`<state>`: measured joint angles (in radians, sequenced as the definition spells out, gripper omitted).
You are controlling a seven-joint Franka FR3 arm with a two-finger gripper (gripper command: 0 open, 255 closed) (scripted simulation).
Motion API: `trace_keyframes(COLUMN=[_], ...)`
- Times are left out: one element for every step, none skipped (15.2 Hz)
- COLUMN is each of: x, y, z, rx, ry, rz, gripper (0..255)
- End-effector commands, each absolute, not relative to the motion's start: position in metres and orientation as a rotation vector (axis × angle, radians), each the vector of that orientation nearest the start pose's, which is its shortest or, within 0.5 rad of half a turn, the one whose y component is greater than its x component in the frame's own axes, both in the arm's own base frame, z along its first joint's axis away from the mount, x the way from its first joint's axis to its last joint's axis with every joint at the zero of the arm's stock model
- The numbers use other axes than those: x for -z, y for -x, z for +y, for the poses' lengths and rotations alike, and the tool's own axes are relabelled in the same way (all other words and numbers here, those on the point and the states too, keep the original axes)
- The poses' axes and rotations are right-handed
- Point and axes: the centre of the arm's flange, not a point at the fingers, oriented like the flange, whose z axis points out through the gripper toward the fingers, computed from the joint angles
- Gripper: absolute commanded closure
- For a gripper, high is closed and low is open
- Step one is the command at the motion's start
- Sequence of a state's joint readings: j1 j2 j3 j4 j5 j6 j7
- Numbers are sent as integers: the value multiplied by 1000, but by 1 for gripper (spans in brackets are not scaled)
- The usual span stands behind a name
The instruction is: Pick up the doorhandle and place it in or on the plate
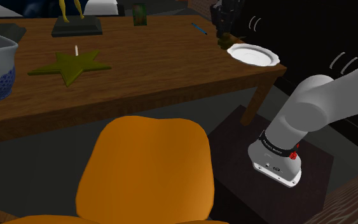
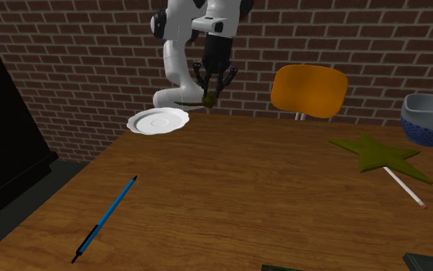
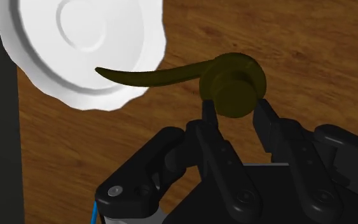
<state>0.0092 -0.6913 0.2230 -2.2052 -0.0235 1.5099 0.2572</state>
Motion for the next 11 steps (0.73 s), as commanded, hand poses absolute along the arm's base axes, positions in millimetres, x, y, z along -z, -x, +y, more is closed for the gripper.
trace_keyframes(x=[-619,-619,-619,-619,-620,-620,-620,-620,-620,-620,-615], y=[-309,-304,-300,-295,-291,-286,-281,-277,-272,-269,-269], z=[75,63,50,38,25,13,1,-12,-24,-33,-33], rx=[32,32,32,32,32,32,32,32,32,32,32], ry=[3303,3303,3303,3303,3303,3303,3303,3303,3303,3303,3303], rz=[125,125,125,125,125,125,125,125,125,125,125], gripper=[255,255,255,255,255,255,255,255,255,255,255])
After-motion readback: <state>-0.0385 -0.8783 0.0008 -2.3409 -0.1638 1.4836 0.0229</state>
